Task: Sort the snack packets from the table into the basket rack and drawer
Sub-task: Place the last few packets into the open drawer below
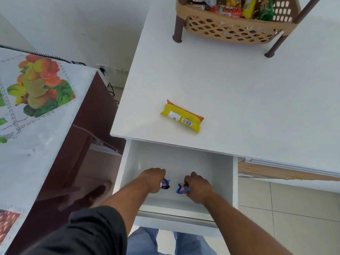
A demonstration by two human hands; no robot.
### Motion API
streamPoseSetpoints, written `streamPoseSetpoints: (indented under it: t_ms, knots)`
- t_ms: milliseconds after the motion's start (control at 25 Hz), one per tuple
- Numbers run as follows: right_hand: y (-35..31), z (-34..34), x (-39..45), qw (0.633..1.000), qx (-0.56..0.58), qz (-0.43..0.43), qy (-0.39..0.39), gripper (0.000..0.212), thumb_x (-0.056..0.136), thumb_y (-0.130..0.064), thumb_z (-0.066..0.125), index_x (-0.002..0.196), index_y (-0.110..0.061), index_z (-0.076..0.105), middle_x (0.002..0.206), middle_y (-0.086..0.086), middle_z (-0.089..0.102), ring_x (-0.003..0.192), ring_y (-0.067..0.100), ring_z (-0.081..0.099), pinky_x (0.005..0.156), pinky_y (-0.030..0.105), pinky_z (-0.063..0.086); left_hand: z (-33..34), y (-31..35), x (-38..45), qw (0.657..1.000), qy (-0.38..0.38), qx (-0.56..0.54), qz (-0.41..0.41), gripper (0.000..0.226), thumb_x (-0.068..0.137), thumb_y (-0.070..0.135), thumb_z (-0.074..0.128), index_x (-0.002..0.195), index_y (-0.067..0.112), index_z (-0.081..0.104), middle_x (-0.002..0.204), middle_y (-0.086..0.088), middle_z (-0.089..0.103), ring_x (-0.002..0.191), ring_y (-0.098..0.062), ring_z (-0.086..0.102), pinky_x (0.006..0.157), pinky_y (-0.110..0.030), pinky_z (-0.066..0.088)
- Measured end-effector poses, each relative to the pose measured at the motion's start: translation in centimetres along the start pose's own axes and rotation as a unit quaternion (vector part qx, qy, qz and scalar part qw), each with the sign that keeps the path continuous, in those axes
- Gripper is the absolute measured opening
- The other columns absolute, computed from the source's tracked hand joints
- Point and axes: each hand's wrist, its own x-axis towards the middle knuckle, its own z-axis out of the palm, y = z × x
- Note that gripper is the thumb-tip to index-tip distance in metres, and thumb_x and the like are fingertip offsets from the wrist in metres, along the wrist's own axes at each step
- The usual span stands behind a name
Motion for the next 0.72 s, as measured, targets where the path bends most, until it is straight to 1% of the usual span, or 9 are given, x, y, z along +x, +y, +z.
streamPoseSetpoints:
  t_ms: [80,160,320,480,720]
  knots:
    - [-0.2,1.1,0.6,1.000,0.002,0.001,-0.001,0.036,0.088,-0.014,0.061,0.124,-0.013,0.053,0.126,0.011,0.046,0.105,0.030,0.055,0.081,0.035,0.046,1.1,-0.1,0.5,1.000,-0.003,0.003,-0.006,0.049,0.086,0.009,0.066,0.131,0.009,0.046,0.127,-0.015,0.055,0.113,-0.032,0.057,0.090,-0.041,0.048]
    - [-0.5,1.9,1.2,1.000,-0.001,0.003,0.003,0.038,0.088,-0.010,0.059,0.125,-0.011,0.051,0.127,0.012,0.046,0.106,0.030,0.054,0.081,0.035,0.044,1.9,0.0,1.0,1.000,0.001,0.012,-0.003,0.051,0.086,0.007,0.066,0.132,0.008,0.044,0.128,-0.015,0.054,0.114,-0.032,0.056,0.089,-0.042,0.048]
    - [-1.0,2.6,1.8,0.999,-0.028,0.009,0.020,0.044,0.087,-0.009,0.059,0.129,-0.011,0.048,0.128,0.012,0.048,0.111,0.031,0.052,0.080,0.035,0.037,2.7,0.1,1.6,0.999,0.021,0.045,0.009,0.058,0.086,0.007,0.067,0.138,0.007,0.041,0.130,-0.014,0.053,0.117,-0.032,0.054,0.089,-0.042,0.048]
    - [-1.1,3.1,2.3,0.999,-0.043,0.016,0.011,0.047,0.087,-0.010,0.059,0.132,-0.012,0.045,0.130,0.011,0.047,0.115,0.030,0.051,0.086,0.037,0.040,3.4,0.3,2.0,0.997,0.031,0.073,0.010,0.063,0.085,0.004,0.068,0.141,0.007,0.039,0.132,-0.014,0.052,0.118,-0.032,0.052,0.088,-0.043,0.047]
    - [-0.9,3.4,2.9,0.998,-0.060,0.007,0.001,0.050,0.086,-0.012,0.062,0.134,-0.013,0.045,0.131,0.011,0.047,0.116,0.030,0.050,0.089,0.038,0.041,3.8,0.6,2.7,0.995,0.041,0.091,0.002,0.073,0.081,0.000,0.071,0.145,0.006,0.036,0.138,-0.014,0.048,0.125,-0.031,0.047,0.090,-0.042,0.045]
